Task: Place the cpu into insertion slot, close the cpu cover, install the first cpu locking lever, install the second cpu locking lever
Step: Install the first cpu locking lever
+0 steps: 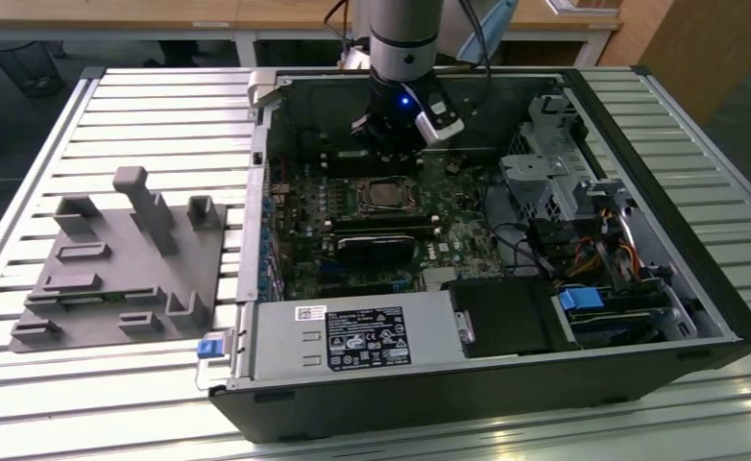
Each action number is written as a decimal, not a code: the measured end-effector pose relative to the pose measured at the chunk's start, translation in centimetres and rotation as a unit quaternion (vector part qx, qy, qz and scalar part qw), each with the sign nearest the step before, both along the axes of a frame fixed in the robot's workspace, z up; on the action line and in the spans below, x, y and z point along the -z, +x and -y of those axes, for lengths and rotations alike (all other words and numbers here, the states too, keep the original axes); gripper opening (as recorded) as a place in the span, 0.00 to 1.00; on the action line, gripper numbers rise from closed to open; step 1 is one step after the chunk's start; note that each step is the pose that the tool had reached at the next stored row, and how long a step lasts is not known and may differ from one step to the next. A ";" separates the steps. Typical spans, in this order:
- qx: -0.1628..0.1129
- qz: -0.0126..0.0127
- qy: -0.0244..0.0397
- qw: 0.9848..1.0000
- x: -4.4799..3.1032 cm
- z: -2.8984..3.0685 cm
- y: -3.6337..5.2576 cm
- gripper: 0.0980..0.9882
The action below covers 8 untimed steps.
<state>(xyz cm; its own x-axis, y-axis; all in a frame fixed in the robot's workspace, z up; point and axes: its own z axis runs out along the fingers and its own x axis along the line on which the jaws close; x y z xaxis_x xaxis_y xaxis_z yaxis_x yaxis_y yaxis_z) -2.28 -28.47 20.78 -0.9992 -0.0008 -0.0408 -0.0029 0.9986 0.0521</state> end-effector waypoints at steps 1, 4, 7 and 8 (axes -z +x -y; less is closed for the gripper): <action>0.000 0.000 0.000 1.000 -0.12 0.00 0.00 0.01; 0.000 0.000 0.000 1.000 -0.13 0.05 0.00 0.01; 0.000 0.000 0.000 1.000 -0.13 0.20 0.00 0.01; 0.000 0.000 0.000 1.000 -0.13 0.25 0.00 0.01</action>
<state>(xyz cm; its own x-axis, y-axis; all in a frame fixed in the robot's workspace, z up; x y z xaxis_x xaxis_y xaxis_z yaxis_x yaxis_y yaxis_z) -2.28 -28.72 20.91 -0.9992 -0.0009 -0.0407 -0.0030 0.9986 0.0521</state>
